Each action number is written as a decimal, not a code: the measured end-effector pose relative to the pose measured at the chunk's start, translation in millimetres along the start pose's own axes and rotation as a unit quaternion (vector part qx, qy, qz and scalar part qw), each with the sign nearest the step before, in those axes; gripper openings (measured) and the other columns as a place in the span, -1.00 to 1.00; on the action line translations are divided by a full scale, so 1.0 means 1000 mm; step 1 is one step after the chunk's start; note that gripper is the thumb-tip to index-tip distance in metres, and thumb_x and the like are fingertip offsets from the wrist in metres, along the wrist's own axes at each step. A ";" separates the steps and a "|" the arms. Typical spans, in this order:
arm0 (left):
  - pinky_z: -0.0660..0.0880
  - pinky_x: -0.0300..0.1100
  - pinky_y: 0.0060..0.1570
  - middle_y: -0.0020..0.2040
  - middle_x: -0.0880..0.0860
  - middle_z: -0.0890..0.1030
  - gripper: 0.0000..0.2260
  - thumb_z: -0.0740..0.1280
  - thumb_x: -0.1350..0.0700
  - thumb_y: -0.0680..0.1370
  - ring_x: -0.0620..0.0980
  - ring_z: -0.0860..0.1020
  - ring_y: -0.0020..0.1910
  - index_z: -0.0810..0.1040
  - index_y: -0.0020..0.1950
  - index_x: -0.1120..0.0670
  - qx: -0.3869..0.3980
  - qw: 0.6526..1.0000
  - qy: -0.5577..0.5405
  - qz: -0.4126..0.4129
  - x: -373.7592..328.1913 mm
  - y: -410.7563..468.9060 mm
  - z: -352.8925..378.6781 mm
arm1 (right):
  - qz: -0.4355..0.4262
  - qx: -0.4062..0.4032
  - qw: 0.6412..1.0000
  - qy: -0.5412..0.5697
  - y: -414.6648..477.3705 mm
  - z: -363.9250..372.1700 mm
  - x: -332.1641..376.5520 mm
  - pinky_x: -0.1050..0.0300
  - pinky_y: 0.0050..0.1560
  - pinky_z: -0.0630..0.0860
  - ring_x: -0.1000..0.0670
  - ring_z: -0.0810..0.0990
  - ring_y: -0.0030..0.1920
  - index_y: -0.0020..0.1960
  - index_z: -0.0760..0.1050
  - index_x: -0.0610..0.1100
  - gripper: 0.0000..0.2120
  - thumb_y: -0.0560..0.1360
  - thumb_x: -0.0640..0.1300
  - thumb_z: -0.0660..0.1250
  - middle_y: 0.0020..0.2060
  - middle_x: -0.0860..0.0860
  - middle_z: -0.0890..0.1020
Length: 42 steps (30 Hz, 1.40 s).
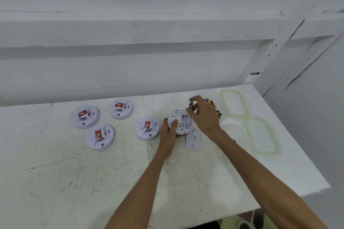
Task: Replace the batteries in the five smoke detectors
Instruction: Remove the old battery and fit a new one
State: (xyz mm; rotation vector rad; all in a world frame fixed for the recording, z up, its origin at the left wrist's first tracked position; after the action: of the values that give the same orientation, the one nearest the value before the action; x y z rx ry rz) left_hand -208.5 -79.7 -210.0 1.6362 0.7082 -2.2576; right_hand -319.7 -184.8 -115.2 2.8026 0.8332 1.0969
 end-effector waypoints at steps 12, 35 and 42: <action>0.66 -0.04 0.12 0.31 0.09 0.60 -0.77 0.18 0.05 0.75 0.03 0.65 0.24 0.43 0.40 0.04 0.003 1.000 0.001 -0.006 0.002 0.001 -0.005 | -0.029 0.012 0.999 0.013 -0.019 0.033 -0.005 0.18 -0.20 0.52 0.09 0.52 -0.26 0.04 0.58 -0.13 -0.84 0.52 -0.09 0.45 -0.16 0.01 0.62; 0.65 -0.04 0.16 0.34 0.08 0.61 -0.66 0.14 -0.03 0.75 0.01 0.65 0.26 0.39 0.50 0.04 -0.012 0.999 -0.037 -0.031 0.006 0.004 -0.005 | -0.072 0.039 0.986 -0.147 -0.003 0.011 0.007 0.11 -0.30 0.49 -0.02 0.58 -0.28 -0.18 0.63 -0.12 -0.65 0.60 0.05 0.21 -0.26 0.01 0.65; 0.62 0.07 0.25 0.37 0.08 0.57 -0.71 0.17 -0.03 0.75 0.03 0.60 0.32 0.40 0.45 0.01 -0.003 1.000 -0.017 -0.023 0.008 0.005 -0.005 | 0.141 0.033 0.975 -0.170 0.035 -0.033 -0.068 -0.10 -0.11 0.61 -0.23 0.62 -0.05 0.12 0.60 -0.26 -0.79 0.52 -0.27 0.30 -0.04 -0.21 0.65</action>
State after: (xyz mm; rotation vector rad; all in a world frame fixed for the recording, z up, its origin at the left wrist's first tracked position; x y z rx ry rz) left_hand -204.6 -81.1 -220.2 1.5900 0.7509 -2.3081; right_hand -365.2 -253.2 -125.9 3.1041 0.4579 0.5828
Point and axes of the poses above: each hand's wrist, its own y-axis towards the middle knuckle, its own z-axis out of the palm, x = y × z, the point moved 3 cm from there along y, towards the middle knuckle
